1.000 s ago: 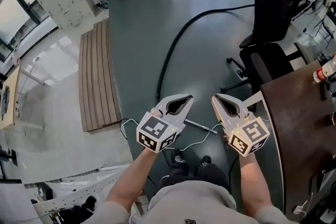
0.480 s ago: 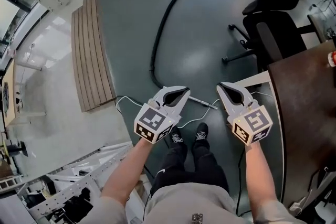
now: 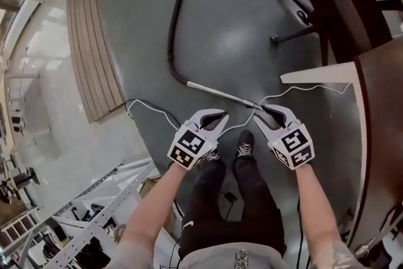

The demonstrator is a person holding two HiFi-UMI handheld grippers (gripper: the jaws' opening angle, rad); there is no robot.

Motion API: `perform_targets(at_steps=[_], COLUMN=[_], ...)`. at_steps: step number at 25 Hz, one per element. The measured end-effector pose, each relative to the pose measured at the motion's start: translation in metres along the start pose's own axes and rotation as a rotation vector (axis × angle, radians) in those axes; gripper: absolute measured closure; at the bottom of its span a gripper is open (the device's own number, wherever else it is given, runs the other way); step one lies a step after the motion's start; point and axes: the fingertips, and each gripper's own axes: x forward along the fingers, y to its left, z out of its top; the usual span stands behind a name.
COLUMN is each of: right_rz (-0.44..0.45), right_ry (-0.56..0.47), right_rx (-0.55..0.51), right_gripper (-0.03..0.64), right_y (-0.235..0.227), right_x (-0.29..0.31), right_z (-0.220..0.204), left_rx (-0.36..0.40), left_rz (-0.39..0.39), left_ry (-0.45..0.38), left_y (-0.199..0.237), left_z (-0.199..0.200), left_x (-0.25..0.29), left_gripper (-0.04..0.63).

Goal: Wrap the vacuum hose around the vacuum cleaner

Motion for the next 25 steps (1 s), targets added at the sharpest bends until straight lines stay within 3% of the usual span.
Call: perform_targets(at_steps=[9,17,25], right_rz=[0.09,0.133,0.157], right_ry=[0.25,0.345,0.419], right_rx=[-0.056,-0.167,-0.273], right_gripper=[0.448,0.442,0.419], right_y=[-0.028,-0.057,-0.077], right_x=[0.164,0.277,0.355], right_z=[-0.184,-0.289,-0.374], left_rx=[-0.025,0.028,0.107], left_rz=[-0.019,-0.034,-0.091], left_ry=[0.126,0.198,0.263], left_y=[0.067,0.119,0.155], left_z=[-0.164,-0.266,-0.333], left_x=[0.108,0.187,0.245], left_gripper=[0.595,0.595,0.595])
